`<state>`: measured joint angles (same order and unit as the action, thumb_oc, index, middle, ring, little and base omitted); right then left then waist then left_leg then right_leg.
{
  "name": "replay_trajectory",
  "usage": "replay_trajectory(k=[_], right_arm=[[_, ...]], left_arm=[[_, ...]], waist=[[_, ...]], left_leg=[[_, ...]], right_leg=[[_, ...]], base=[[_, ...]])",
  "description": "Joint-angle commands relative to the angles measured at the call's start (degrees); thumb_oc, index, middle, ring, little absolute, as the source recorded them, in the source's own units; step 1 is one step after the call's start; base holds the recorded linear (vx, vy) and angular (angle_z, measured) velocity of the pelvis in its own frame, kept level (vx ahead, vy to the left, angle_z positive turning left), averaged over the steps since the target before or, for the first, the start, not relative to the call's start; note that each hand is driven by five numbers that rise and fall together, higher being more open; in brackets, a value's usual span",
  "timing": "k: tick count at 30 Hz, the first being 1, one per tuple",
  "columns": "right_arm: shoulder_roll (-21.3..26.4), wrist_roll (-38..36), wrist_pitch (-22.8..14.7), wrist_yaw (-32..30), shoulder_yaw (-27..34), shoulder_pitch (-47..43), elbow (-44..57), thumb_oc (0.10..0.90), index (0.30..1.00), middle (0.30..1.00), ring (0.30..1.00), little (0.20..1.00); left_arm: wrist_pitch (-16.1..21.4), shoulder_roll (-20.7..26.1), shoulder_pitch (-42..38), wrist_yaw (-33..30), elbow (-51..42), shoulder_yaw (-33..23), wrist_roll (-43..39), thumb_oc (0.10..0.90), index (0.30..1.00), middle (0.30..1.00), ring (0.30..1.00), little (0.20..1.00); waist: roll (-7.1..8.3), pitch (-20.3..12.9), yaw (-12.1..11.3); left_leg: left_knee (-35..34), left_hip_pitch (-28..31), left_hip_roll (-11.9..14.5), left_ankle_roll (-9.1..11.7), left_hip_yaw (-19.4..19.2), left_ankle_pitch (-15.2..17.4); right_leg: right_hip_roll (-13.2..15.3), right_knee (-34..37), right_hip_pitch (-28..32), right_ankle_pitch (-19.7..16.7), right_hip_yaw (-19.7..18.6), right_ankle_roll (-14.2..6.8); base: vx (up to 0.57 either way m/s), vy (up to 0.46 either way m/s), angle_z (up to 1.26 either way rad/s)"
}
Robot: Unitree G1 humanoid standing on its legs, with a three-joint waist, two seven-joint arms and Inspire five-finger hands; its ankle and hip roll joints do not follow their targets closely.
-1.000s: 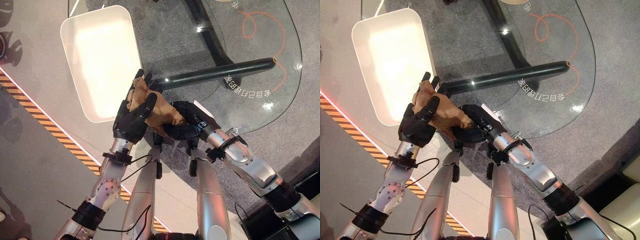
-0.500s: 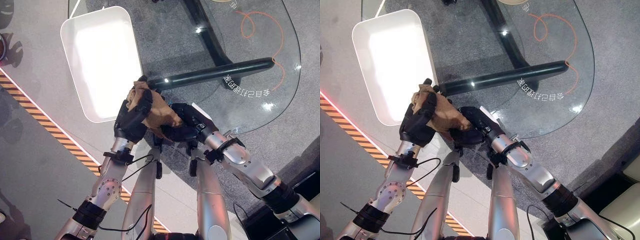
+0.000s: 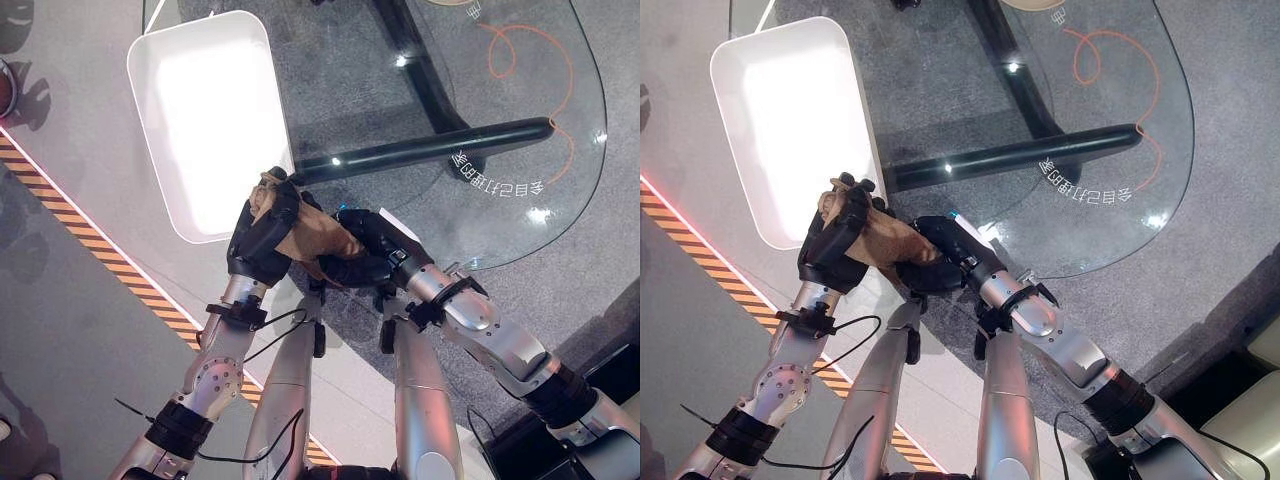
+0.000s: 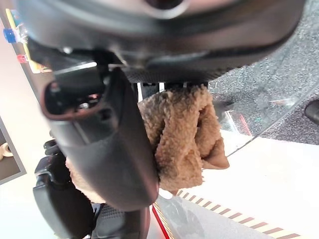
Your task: Wipe the table with a cloth and put it in the basket.
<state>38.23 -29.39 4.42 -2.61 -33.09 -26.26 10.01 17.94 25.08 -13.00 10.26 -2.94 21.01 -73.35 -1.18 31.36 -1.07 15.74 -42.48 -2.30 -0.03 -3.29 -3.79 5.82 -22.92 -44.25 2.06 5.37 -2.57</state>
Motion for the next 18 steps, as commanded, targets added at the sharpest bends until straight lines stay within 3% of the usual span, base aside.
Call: replay_trajectory(k=[1,18], right_arm=[[-6.3,-4.7,-7.8,-0.4,1.9,-4.3,14.2,0.800,0.900,0.900,0.900,0.900],[-5.6,-4.2,-10.1,-2.1,7.1,-0.3,14.0,0.800,0.900,0.900,0.900,0.900]], left_arm=[[0.5,-3.0,3.1,5.4,-8.7,3.1,2.1,0.100,0.300,0.300,0.300,0.200],[2.1,-3.5,4.7,6.9,-8.3,0.8,1.6,0.100,0.300,0.300,0.300,0.200]], waist=[[-0.32,-1.6,0.0],[0.07,-1.6,0.8]], left_leg=[[2.5,1.1,-2.9,-2.0,-1.6,5.0],[2.9,1.3,-2.7,-2.1,-2.1,5.6]], right_leg=[[-3.7,3.0,0.8,-1.9,1.1,-0.7],[-3.8,2.5,0.6,-1.8,0.5,-0.9]], base=[[0.00,0.000,0.00],[0.00,0.000,0.00]])
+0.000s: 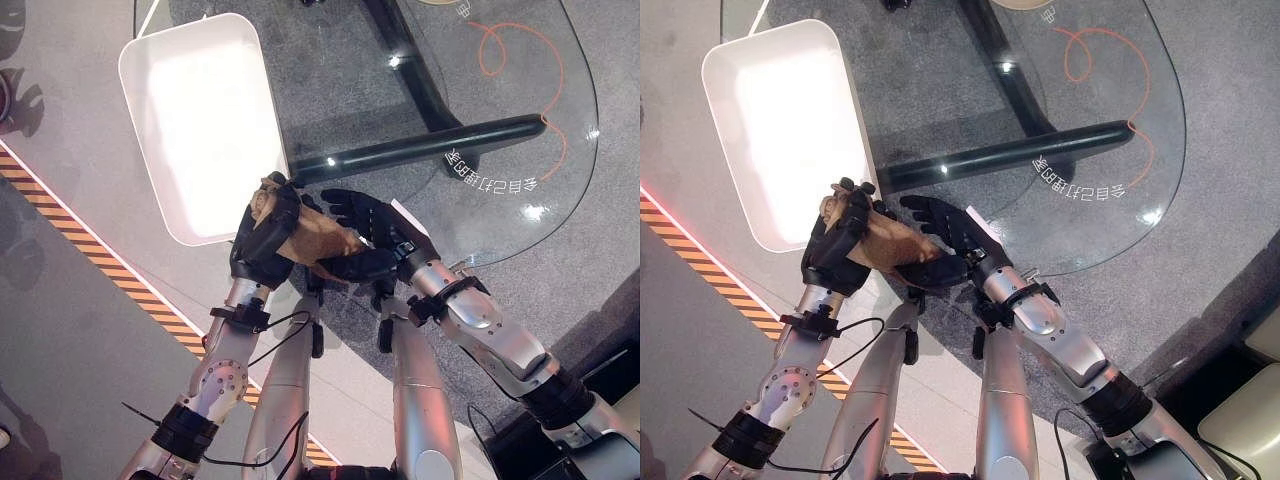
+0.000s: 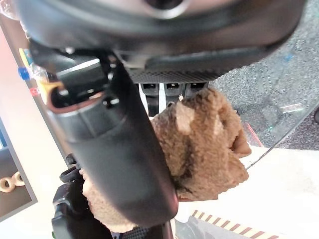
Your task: Wipe the table with a cloth and put it in the basket.
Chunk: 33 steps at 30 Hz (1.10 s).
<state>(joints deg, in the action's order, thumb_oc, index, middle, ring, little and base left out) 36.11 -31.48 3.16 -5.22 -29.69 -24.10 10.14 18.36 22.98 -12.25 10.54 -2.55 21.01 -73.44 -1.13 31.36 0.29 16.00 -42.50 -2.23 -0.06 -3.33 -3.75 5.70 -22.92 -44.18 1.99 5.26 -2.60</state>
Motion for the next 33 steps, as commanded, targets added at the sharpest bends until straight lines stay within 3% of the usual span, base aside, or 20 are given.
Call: replay_trajectory(k=[1,7,10,13,15,20,26,33], right_arm=[[-3.3,-1.6,-9.1,0.3,4.5,-1.6,13.9,0.800,0.900,0.900,0.900,0.900],[-2.8,-1.4,-9.7,0.0,6.6,0.4,13.2,0.800,0.900,0.900,0.900,0.900],[-2.2,-1.3,-9.4,0.3,8.1,1.9,12.9,0.800,0.900,0.900,0.900,0.900],[-1.3,-1.7,-7.8,1.5,9.7,4.5,12.2,0.800,0.900,0.900,0.900,0.900],[-1.4,-0.6,-6.5,2.2,10.5,6.7,12.0,0.800,0.900,0.900,0.900,0.900],[-1.6,0.8,-3.9,4.3,12.3,11.1,11.4,0.800,0.900,0.900,0.900,0.900],[-1.4,1.4,-1.1,6.3,12.9,15.1,11.0,0.800,0.900,0.900,0.900,0.900],[-1.3,3.9,3.9,7.4,10.3,13.1,7.7,0.800,0.900,0.900,0.900,0.900]], left_arm=[[2.5,-1.3,4.2,6.8,-8.6,0.2,1.8,0.100,0.300,0.300,0.300,0.200],[5.9,-1.0,4.3,6.1,-8.5,-1.8,4.8,0.100,0.300,0.300,0.300,0.200],[9.9,0.0,4.5,5.1,-9.0,-3.9,6.8,0.100,0.300,0.300,0.300,0.200],[17.0,2.6,4.4,1.9,-9.7,-8.8,11.7,0.100,0.300,0.300,0.300,0.200],[19.3,4.0,4.6,-0.3,-11.1,-12.3,14.2,0.100,0.300,0.300,0.300,0.200],[22.1,5.5,4.8,-7.8,-13.3,-19.1,22.0,0.100,0.300,0.300,0.300,0.200],[25.4,6.4,5.6,-20.3,-14.3,-24.3,37.3,0.100,0.300,0.300,0.300,0.200],[23.7,8.8,2.0,-40.3,-11.4,-26.9,55.8,0.100,0.300,0.300,0.300,0.200]], waist=[[0.06,-1.6,-0.5],[0.15,-1.6,-0.2],[0.02,-1.6,-0.1],[-0.35,-1.6,0.0],[-0.77,-1.6,0.0],[-1.57,-1.6,0.2],[-2.00,-1.6,0.5],[-2.07,-1.6,0.8]], left_leg=[[2.8,1.1,-2.7,-2.1,-2.1,5.7],[2.7,1.3,-2.6,-2.0,-2.2,5.6],[2.5,1.5,-2.5,-2.0,-2.2,5.6],[2.8,1.7,-2.4,-1.7,-2.3,5.7],[2.8,1.9,-2.5,-1.6,-2.2,5.7],[3.4,2.0,-2.6,-1.3,-1.9,5.9],[4.1,1.3,-2.7,-0.9,-2.2,6.0],[5.0,0.1,-2.8,-0.5,-2.5,6.1]], right_leg=[[-3.7,2.3,0.3,-1.7,0.5,-0.9],[-4.0,2.2,0.5,-1.6,0.3,-0.9],[-4.0,2.0,0.5,-1.5,0.2,-0.9],[-3.9,1.7,0.7,-0.9,0.2,-0.7],[-3.8,1.5,0.9,-0.5,0.2,-0.5],[-3.7,0.8,1.0,0.4,0.0,0.0],[-3.7,0.1,0.4,1.2,-0.7,0.7],[-3.9,-0.6,-0.6,1.9,-1.4,1.2]], base=[[0.00,0.000,0.00],[0.00,0.000,0.00],[0.00,0.003,-0.01],[0.01,0.024,-0.03],[0.01,0.044,-0.02],[0.01,0.052,-0.03],[0.01,0.062,-0.05],[0.01,0.063,-0.05]])
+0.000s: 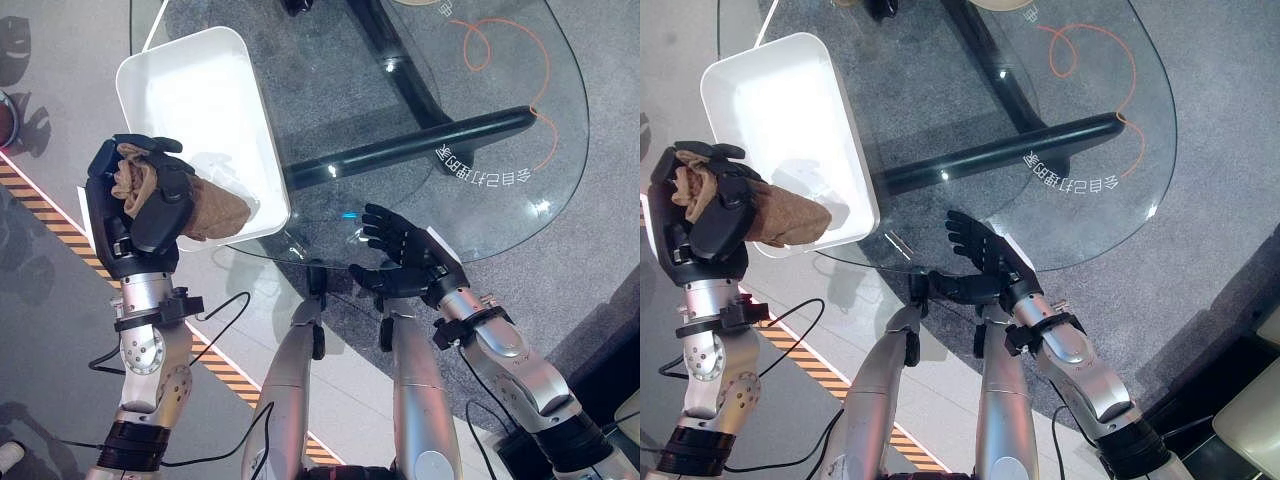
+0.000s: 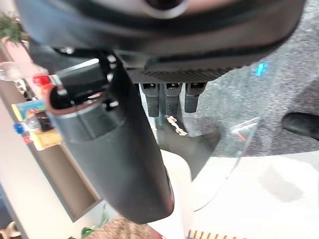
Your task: Wipe the table with a cloth and put it in the basket.
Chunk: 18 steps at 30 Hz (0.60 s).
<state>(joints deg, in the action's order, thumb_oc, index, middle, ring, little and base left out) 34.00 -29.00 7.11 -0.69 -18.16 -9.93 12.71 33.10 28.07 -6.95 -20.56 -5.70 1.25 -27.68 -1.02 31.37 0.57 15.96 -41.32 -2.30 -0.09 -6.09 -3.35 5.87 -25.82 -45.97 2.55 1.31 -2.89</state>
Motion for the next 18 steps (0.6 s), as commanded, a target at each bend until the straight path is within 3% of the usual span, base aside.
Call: replay_trajectory(k=[1,4,7,11,18], right_arm=[[1.1,2.2,2.3,4.2,-1.9,-1.8,4.4,0.800,0.900,0.900,0.900,0.900],[3.1,3.3,9.1,8.4,-5.3,-4.0,1.9,0.800,0.900,0.900,0.900,0.900],[4.7,2.2,12.9,11.4,-8.2,-6.0,-0.4,0.800,0.900,0.900,0.900,0.900],[6.4,-0.8,15.3,12.5,-11.6,-9.2,-3.3,0.800,0.900,0.900,0.900,0.900],[7.6,-4.5,16.0,11.8,-14.2,-13.8,-8.4,0.800,0.900,0.900,0.900,0.900]], left_arm=[[7.9,4.3,-4.2,-12.1,-7.2,-7.6,12.8,0.100,0.300,0.300,0.300,0.200],[3.8,7.5,-8.6,-18.6,-2.6,-7.7,16.7,0.100,0.300,0.300,0.300,0.200],[1.0,10.0,-12.8,-22.5,2.0,-6.2,18.7,0.100,0.300,0.300,0.300,0.200],[-3.4,13.2,-20.4,-26.1,10.2,-2.5,20.9,0.100,0.300,0.300,0.300,0.200],[-6.7,15.2,-31.6,-27.7,25.4,3.9,20.0,0.100,0.300,0.300,0.300,0.200]], waist=[[-2.20,-1.6,0.5],[-2.22,-1.6,0.8],[-2.12,-1.6,1.2],[-1.72,-1.6,1.9],[-0.61,-1.6,3.5]], left_leg=[[5.2,-1.3,-2.7,-0.3,0.2,5.7],[5.6,-1.9,-2.4,0.1,-0.2,5.6],[5.9,-2.5,-2.1,0.4,-0.6,5.5],[6.2,-3.4,-1.5,0.5,-1.2,5.2],[6.8,-6.2,-0.7,0.8,-1.9,4.9]], right_leg=[[-4.0,2.2,0.9,1.4,2.5,1.6],[-3.9,1.6,0.2,1.6,2.3,1.8],[-3.9,1.1,-0.5,1.7,2.1,1.8],[-4.2,0.8,-1.8,1.4,1.7,1.8],[-5.0,0.8,-4.9,0.4,0.6,1.6]], base=[[0.01,0.065,-0.08],[0.02,0.091,-0.05],[0.02,0.077,-0.02],[0.02,0.076,0.00],[0.02,0.091,-0.01]])
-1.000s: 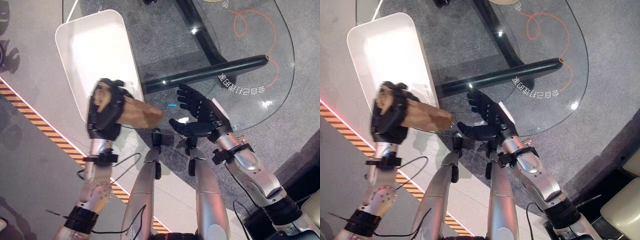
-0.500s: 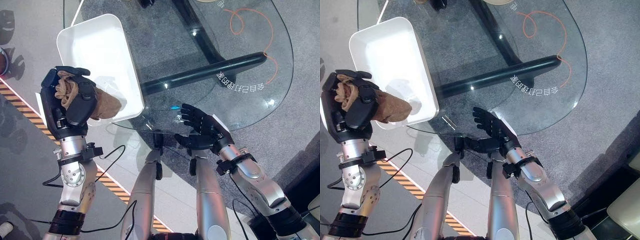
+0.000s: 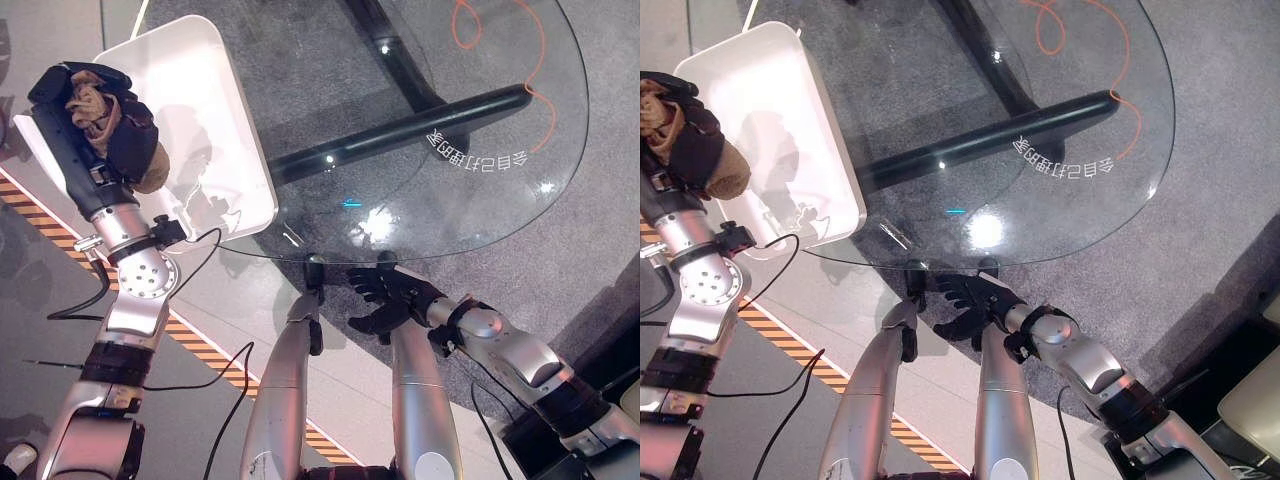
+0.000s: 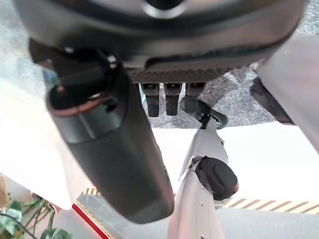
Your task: Wipe the table with a cloth and put it in the basket.
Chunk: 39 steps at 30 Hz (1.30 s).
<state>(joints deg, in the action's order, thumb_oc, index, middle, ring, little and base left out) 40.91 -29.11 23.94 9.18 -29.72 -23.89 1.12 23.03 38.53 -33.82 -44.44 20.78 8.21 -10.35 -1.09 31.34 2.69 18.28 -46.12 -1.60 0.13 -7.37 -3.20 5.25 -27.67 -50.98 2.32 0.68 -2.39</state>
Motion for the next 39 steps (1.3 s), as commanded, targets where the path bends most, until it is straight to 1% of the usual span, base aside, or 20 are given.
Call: replay_trajectory(k=[1,3,5,7,10,11,14,16,19,22,23,24,26,27,28,29,31,34,39], right_arm=[[0.8,-4.7,-0.8,1.9,-2.8,-0.1,2.7,0.800,0.900,0.900,0.900,0.900],[0.8,-5.0,-0.7,1.9,-2.9,-0.5,2.2,0.800,0.900,0.900,0.900,0.900],[1.2,-5.7,-0.7,2.0,-3.1,-1.5,1.6,0.800,0.900,0.900,0.900,0.900],[1.3,-6.1,-1.1,2.4,-3.3,-1.9,0.8,0.800,0.900,0.900,0.900,0.900],[1.1,-6.2,-1.6,2.6,-3.7,-2.4,0.1,0.800,0.900,0.900,0.900,0.900],[1.0,-6.8,-1.5,2.5,-4.0,-3.4,-0.3,0.800,0.900,0.900,0.900,0.900],[0.9,-8.2,-2.3,1.8,-4.6,-5.2,-1.7,0.800,0.900,0.900,0.900,0.900],[1.0,-8.9,-2.6,1.8,-4.7,-6.1,-2.5,0.800,0.900,0.900,0.900,0.900],[0.5,-9.2,-3.0,1.6,-4.7,-7.1,-3.4,0.800,0.900,0.900,0.900,0.900],[-0.2,-9.9,-4.2,1.1,-5.1,-8.1,-4.8,0.800,0.900,0.900,0.900,0.900],[-0.2,-10.1,-4.2,0.9,-5.2,-8.2,-4.9,0.800,0.900,0.900,0.900,0.900],[-0.4,-10.6,-4.4,0.6,-5.4,-8.6,-5.2,0.800,0.900,0.900,0.900,0.900],[-0.9,-10.6,-4.5,0.3,-5.5,-9.0,-5.4,0.800,0.900,0.900,0.900,0.900],[-1.0,-10.7,-4.5,0.2,-5.5,-9.1,-5.5,0.800,0.900,0.900,0.900,0.900],[-1.1,-10.7,-4.5,0.2,-5.5,-9.2,-5.5,0.800,0.900,0.900,0.900,0.900],[-1.2,-11.1,-4.5,-0.1,-5.5,-9.6,-5.6,0.800,0.900,0.900,0.900,0.900],[-1.7,-11.3,-4.4,-0.7,-5.7,-9.8,-5.4,0.800,0.900,0.900,0.900,0.900],[-1.8,-11.3,-4.4,-1.0,-5.6,-9.7,-4.9,0.800,0.900,0.900,0.900,0.900],[-1.8,-11.6,-5.0,-1.3,-5.4,-9.2,-4.5,0.800,0.900,0.900,0.900,0.900]], left_arm=[[2.9,4.7,-5.7,-3.6,0.8,-2.2,2.1,0.100,0.300,0.300,0.300,0.200],[1.8,4.7,-7.1,-2.7,2.7,-1.3,0.9,0.100,0.300,0.300,0.300,0.200],[-0.1,4.3,-9.6,-2.1,6.5,0.4,0.1,0.100,0.300,0.300,0.300,0.200],[-1.5,4.3,-10.8,-0.5,8.7,1.2,-3.3,0.100,0.300,0.300,0.300,0.200],[-2.4,4.2,-11.6,0.8,10.5,1.8,-5.0,0.100,0.300,0.300,0.300,0.200],[-4.3,4.0,-12.9,1.8,12.4,2.8,-7.4,0.100,0.300,0.300,0.300,0.200],[-5.1,3.4,-14.9,3.2,16.3,3.7,-11.8,0.100,0.300,0.300,0.300,0.200],[-5.9,3.3,-16.1,3.8,18.3,4.0,-13.0,0.100,0.300,0.300,0.300,0.200],[-7.6,3.3,-17.7,3.2,21.0,4.5,-15.5,0.100,0.300,0.300,0.300,0.200],[-9.2,3.5,-19.9,3.0,25.2,4.2,-19.5,0.100,0.300,0.300,0.300,0.200],[-9.3,3.6,-20.1,3.1,25.6,4.2,-20.1,0.100,0.300,0.300,0.300,0.200],[-10.1,3.8,-21.1,4.0,27.2,4.1,-22.4,0.158,0.349,0.349,0.349,0.258],[-11.5,3.8,-22.1,5.0,28.8,4.0,-24.7,0.438,0.589,0.589,0.589,0.538],[-11.7,3.8,-22.2,5.4,29.2,4.0,-25.3,0.542,0.679,0.679,0.679,0.642],[-11.9,3.9,-22.4,6.1,29.6,4.0,-25.9,0.668,0.787,0.787,0.787,0.768],[-13.1,4.1,-23.1,8.9,31.1,3.9,-27.7,0.800,0.900,0.900,0.900,0.900],[-13.6,4.1,-23.9,9.9,31.9,4.5,-27.4,0.800,0.900,0.900,0.900,0.900],[-14.1,3.9,-24.3,9.6,31.9,5.1,-27.4,0.800,0.900,0.900,0.900,0.900],[-13.1,4.3,-24.8,10.0,32.6,5.4,-27.4,0.800,0.900,0.900,0.900,0.900]], waist=[[-0.34,-1.5,1.6],[-0.11,-1.5,1.8],[0.42,-1.5,2.3],[0.75,-1.5,2.5],[1.04,-1.5,2.6],[1.49,-1.5,2.8],[2.48,-1.5,3.0],[2.90,-1.5,3.0],[3.54,-1.5,3.1],[4.18,-1.5,3.3],[4.22,-1.5,3.3],[4.37,-1.5,3.4],[4.52,-1.5,3.4],[4.55,-1.5,3.4],[4.57,-1.5,3.4],[4.64,-1.5,3.5],[4.69,-1.5,3.5],[4.69,-1.5,3.6],[4.72,-1.5,3.7]], left_leg=[[4.6,-1.8,-1.3,0.7,-0.7,4.7],[4.8,-2.5,-1.2,0.8,-0.8,4.7],[4.9,-3.7,-1.1,0.8,-0.7,4.6],[5.1,-4.4,-1.1,0.9,-0.7,4.5],[5.0,-4.7,-1.0,0.9,-0.7,4.4],[5.0,-5.2,-0.9,1.0,-0.7,4.2],[4.8,-5.9,-0.8,1.2,-0.6,3.9],[4.8,-6.3,-0.7,1.3,-0.5,3.8],[4.5,-6.5,-0.7,1.4,-0.3,3.6],[4.6,-6.7,-0.5,1.6,0.0,3.8],[4.7,-6.7,-0.5,1.6,0.0,3.8],[4.8,-6.7,-0.5,1.7,0.1,3.9],[4.8,-6.8,-0.5,1.7,0.2,4.0],[4.8,-6.8,-0.5,1.7,0.3,4.0],[4.8,-6.8,-0.5,1.7,0.3,4.0],[4.8,-6.9,-0.6,1.7,0.4,4.1],[4.7,-6.8,-0.5,1.7,0.4,4.1],[4.5,-6.6,-0.6,1.6,0.3,4.1],[4.2,-5.9,-0.7,1.5,0.4,4.2]], right_leg=[[-4.4,2.7,-0.4,0.5,1.1,1.0],[-4.5,2.5,-1.0,0.4,1.0,0.9],[-4.8,2.5,-2.3,0.0,0.6,0.7],[-5.0,2.5,-3.0,-0.2,0.5,0.6],[-5.1,2.5,-3.2,-0.2,0.5,0.5],[-5.3,2.4,-3.7,-0.4,0.4,0.4],[-5.7,2.4,-4.3,-0.6,0.3,0.2],[-5.8,2.4,-4.7,-0.7,0.3,0.2],[-6.0,2.6,-4.8,-1.0,0.4,-0.1],[-6.1,2.6,-4.8,-1.1,0.6,-0.4],[-6.1,2.6,-4.8,-1.1,0.6,-0.4],[-6.0,2.5,-4.7,-1.0,0.7,-0.5],[-6.0,2.6,-4.7,-1.1,0.8,-0.6],[-6.0,2.6,-4.7,-1.1,0.9,-0.6],[-6.0,2.7,-4.7,-1.1,0.9,-0.6],[-5.9,2.7,-4.7,-1.1,1.0,-0.7],[-5.9,2.7,-4.7,-1.3,1.1,-0.8],[-5.8,2.9,-4.6,-1.4,1.1,-0.9],[-5.6,3.5,-3.9,-1.5,1.3,-1.1]], base=[[0.02,0.080,-0.07],[0.01,0.069,-0.10],[0.01,0.077,-0.10],[0.00,0.053,-0.05],[-0.01,0.026,-0.02],[-0.02,0.042,-0.02],[-0.01,0.016,0.00],[0.00,0.000,0.00],[0.00,0.000,0.00],[0.00,0.000,0.00],[0.00,0.000,0.00],[0.00,0.000,0.00],[0.00,0.000,0.00],[0.00,0.000,0.00],[0.00,0.000,0.00],[0.00,0.000,0.00],[-0.01,-0.025,0.04],[-0.01,-0.023,0.08],[0.00,-0.019,0.02]])
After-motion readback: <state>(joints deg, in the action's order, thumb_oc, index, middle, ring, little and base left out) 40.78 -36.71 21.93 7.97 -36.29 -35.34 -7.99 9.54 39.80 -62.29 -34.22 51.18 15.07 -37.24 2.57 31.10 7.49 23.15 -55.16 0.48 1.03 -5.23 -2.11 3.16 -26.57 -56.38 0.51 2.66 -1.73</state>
